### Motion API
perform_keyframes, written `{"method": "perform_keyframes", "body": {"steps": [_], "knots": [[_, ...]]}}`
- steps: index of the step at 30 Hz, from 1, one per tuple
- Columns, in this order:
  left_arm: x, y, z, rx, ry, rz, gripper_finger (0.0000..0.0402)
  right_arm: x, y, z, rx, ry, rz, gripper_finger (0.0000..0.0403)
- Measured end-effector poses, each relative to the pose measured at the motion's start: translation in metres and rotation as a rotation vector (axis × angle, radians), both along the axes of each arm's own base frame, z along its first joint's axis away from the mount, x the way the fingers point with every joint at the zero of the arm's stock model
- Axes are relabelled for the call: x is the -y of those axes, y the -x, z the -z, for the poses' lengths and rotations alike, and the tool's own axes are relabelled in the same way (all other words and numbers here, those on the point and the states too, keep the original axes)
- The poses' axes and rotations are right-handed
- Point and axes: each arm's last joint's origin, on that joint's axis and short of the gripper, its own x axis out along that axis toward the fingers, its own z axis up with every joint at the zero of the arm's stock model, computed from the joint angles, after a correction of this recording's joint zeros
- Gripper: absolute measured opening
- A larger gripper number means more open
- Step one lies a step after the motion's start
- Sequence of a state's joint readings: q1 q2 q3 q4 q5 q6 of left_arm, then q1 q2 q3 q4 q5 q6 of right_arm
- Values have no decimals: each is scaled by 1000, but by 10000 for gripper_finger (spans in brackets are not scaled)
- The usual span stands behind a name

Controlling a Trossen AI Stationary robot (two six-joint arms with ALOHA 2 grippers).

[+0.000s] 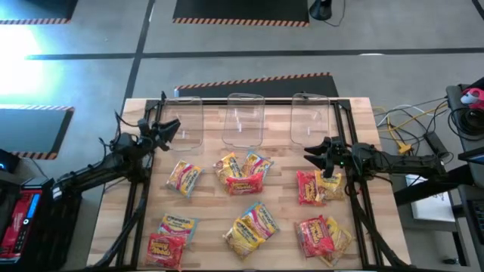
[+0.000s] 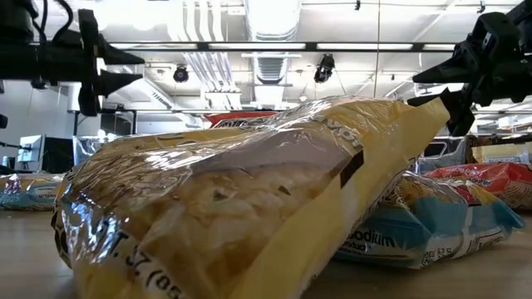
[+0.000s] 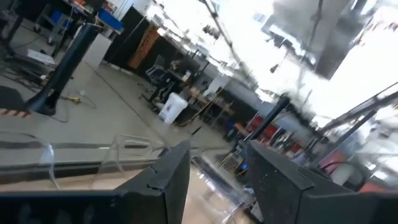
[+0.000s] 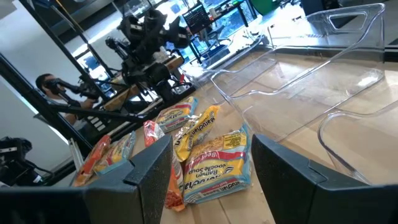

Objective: Sort Maruchan noodles
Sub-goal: Put the orange noodle pack into the left transparent bin

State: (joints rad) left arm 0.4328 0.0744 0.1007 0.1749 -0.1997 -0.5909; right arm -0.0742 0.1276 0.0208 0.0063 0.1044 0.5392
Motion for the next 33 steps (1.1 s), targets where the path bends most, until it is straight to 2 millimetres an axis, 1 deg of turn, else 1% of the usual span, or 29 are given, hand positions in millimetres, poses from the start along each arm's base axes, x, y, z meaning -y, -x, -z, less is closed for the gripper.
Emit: {"method": "perform_keyframes", "body": {"steps": [5, 7, 10, 16, 20, 24, 27, 33], "knots": [[0, 0, -23, -166, 24, -16, 142, 0, 0, 0, 0, 0, 0, 208], [-1, -2, -30, -231, 47, -18, 142, 0, 0, 0, 0, 0, 0, 208], [-3, -5, -32, -334, 114, -7, 142, 0, 0, 0, 0, 0, 0, 208], [-5, -15, -40, -409, 365, 44, 142, 0, 0, 0, 0, 0, 0, 208], [-5, -21, -48, -519, 459, 110, 142, 0, 0, 0, 0, 0, 1, 208], [-6, -27, -55, -607, 529, 175, 142, 0, 0, 0, 0, 0, 0, 208], [-6, -32, -58, -651, 552, 192, 147, 0, 0, 0, 0, 0, 0, 208], [-4, -39, -62, -698, 600, 214, 175, 0, 0, 0, 0, 0, 0, 208]]}}
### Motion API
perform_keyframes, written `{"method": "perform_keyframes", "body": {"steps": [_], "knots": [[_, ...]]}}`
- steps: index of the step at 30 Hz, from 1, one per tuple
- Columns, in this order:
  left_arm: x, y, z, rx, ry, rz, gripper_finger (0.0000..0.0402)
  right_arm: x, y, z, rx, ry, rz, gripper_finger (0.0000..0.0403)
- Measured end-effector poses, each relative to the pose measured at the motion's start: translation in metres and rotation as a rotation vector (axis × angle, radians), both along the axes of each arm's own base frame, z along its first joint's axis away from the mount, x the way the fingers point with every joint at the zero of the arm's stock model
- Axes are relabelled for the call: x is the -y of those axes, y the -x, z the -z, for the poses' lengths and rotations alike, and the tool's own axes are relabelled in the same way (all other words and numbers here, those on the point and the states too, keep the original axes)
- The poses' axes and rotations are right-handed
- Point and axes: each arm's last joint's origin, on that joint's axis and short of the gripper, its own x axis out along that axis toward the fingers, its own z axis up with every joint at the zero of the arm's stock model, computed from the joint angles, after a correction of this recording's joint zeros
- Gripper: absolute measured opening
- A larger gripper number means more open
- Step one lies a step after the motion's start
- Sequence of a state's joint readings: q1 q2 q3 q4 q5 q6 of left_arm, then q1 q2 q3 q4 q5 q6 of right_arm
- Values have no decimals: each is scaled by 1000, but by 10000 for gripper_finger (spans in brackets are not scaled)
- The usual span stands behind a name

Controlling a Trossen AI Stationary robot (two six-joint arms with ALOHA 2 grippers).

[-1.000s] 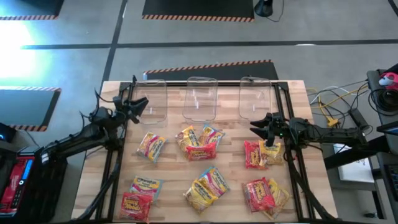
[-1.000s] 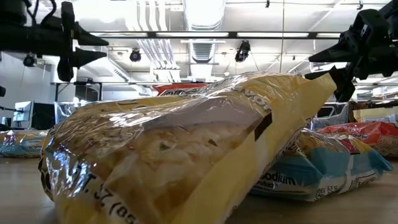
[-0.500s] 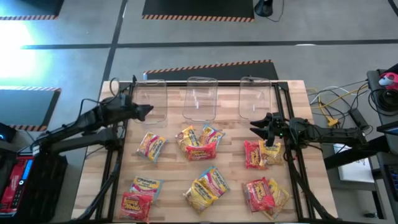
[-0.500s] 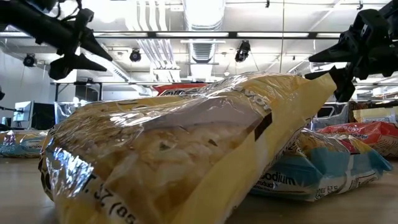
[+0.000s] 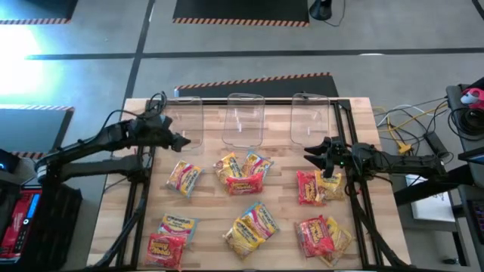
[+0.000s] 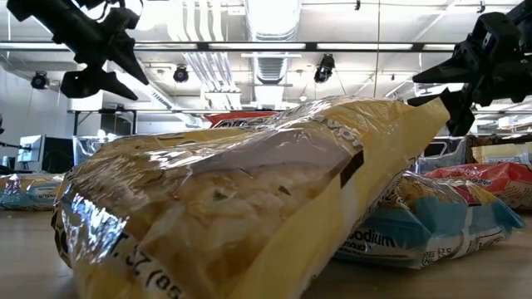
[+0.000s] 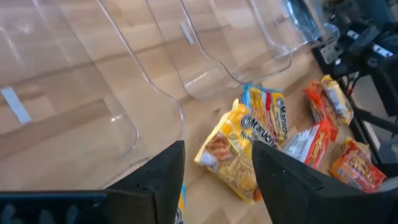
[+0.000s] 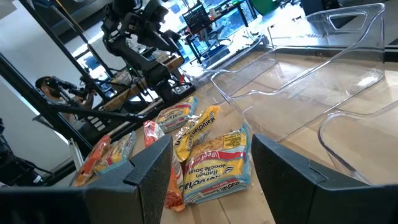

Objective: Sort Maruchan noodles
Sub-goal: Put the orange noodle pack into the left transparent bin

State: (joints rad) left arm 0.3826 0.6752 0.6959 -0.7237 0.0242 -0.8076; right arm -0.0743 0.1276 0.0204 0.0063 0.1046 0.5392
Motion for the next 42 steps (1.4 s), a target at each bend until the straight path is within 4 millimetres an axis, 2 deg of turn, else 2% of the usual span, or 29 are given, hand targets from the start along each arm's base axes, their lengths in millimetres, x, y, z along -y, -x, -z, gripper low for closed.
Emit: {"method": "perform_keyframes", "body": {"steps": [11, 24, 33, 42], "knots": [[16, -13, 5, -23, 95, 80, 231, 0, 0, 0, 0, 0, 0, 208], [50, -43, 29, -202, 175, 256, 233, 0, 0, 0, 1, 0, 0, 208], [72, -56, 45, -312, 187, 293, 233, 0, 0, 0, 1, 0, 0, 208], [87, -87, 42, -124, 67, 320, 234, 0, 0, 0, 2, 0, 0, 208]]}}
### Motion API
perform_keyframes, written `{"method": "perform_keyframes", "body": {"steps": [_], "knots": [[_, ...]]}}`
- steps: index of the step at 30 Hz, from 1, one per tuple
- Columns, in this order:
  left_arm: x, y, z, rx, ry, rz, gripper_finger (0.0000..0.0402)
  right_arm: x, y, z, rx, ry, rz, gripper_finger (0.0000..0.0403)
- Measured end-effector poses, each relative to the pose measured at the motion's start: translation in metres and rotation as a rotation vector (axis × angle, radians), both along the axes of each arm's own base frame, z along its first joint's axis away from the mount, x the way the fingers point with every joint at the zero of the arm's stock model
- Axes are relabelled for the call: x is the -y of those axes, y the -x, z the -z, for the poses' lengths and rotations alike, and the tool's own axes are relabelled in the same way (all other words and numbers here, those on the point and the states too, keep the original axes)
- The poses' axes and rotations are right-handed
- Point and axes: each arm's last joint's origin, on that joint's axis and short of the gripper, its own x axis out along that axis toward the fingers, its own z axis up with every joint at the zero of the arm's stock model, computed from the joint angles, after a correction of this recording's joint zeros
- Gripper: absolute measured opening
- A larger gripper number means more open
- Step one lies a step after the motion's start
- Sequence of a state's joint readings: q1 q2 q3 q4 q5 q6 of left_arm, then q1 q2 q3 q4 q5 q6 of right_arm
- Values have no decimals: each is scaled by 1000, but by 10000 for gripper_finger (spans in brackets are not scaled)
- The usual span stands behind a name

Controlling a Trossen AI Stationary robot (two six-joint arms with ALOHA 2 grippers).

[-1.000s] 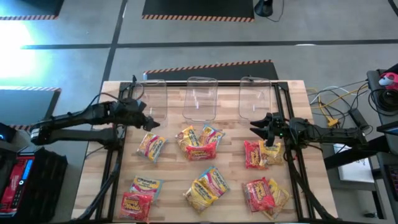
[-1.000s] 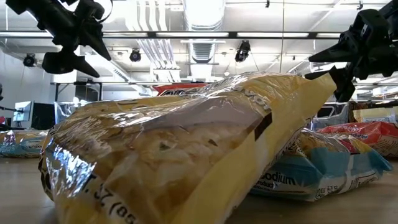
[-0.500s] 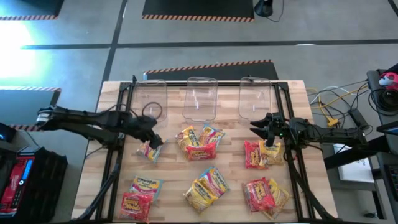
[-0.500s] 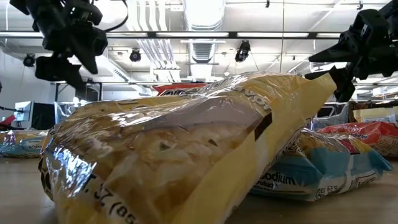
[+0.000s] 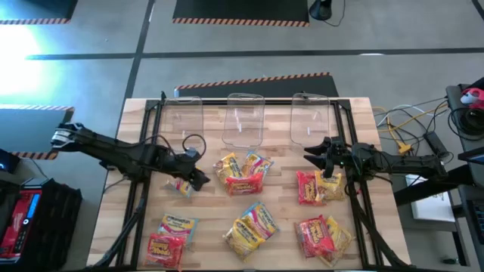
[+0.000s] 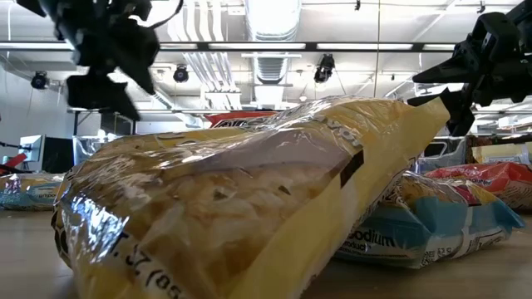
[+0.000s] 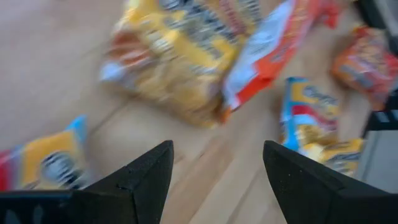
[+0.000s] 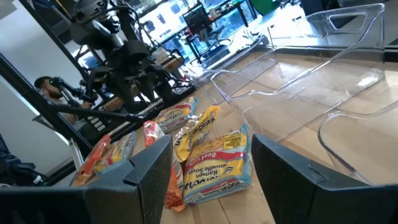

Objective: Sort Maruchan noodles
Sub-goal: Put the orange noodle pack into the left transparent bin

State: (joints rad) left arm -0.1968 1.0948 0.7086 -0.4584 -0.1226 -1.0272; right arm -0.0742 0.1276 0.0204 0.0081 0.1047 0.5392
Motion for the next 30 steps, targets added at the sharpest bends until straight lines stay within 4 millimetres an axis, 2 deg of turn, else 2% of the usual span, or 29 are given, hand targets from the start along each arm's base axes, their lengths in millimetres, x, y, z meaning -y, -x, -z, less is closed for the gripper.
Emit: {"method": "perform_keyframes", "body": {"steps": [11, 18, 24, 30], "knots": [[26, -41, 5, 203, -110, 205, 233, 0, 0, 0, 3, 0, 0, 208], [42, -61, -2, 217, -345, 318, 234, 0, 0, 0, 4, 0, 0, 208], [44, -78, -8, 199, -526, 429, 234, 0, 0, 0, 4, 0, 0, 208], [37, -85, 0, 144, -634, 447, 234, 0, 0, 0, 4, 0, 0, 208]]}}
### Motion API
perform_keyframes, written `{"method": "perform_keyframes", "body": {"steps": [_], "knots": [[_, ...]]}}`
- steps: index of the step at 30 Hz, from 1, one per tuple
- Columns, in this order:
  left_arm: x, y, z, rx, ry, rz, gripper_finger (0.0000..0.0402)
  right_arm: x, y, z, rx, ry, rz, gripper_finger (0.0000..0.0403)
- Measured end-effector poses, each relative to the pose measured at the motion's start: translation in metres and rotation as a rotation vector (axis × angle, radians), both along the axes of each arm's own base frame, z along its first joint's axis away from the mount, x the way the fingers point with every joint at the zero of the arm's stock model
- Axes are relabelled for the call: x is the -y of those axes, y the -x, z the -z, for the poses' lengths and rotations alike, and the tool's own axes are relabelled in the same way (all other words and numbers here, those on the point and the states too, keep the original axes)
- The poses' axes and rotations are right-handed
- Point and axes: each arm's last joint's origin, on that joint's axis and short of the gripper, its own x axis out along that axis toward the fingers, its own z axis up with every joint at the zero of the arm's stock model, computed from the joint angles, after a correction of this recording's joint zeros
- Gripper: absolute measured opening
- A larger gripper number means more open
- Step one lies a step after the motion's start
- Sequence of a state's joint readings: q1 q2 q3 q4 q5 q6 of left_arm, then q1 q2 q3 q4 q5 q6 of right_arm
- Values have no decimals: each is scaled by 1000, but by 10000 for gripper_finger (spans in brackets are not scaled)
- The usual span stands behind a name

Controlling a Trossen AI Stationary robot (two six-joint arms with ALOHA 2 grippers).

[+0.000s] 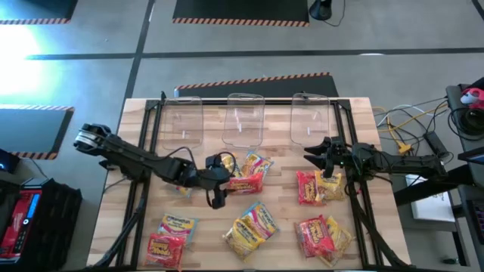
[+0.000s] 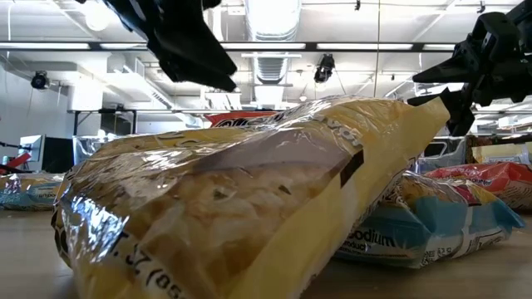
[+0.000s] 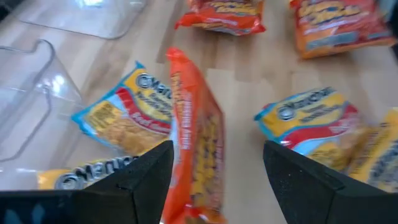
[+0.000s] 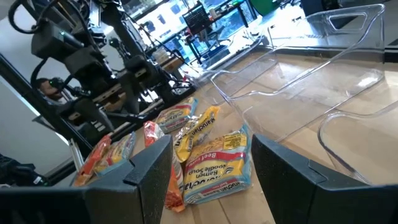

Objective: Sort Maruchan noodles
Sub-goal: Put the orange noodle pack into the left transparent bin

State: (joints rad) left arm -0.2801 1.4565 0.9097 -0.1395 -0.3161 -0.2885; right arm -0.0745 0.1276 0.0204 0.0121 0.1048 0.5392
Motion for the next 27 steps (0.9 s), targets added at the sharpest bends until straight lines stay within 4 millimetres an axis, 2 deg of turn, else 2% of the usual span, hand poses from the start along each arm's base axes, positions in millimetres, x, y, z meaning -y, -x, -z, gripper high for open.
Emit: {"method": "perform_keyframes", "body": {"steps": [4, 9, 15, 22, 27], "knots": [[-10, -5, 6, -23, -52, 11, 234, 0, 0, 0, 0, 0, 0, 208], [-23, -19, 15, -20, 32, 103, 234, 0, 0, 0, 0, 0, 0, 208], [-30, -25, 26, -42, 22, 101, 237, 0, 0, 0, 1, 0, 0, 208], [-33, -29, 29, -40, 8, 111, 292, 0, 0, 0, 1, 0, 0, 208], [-36, -35, 44, -72, 46, 142, 314, 0, 0, 0, 1, 0, 0, 208]]}}
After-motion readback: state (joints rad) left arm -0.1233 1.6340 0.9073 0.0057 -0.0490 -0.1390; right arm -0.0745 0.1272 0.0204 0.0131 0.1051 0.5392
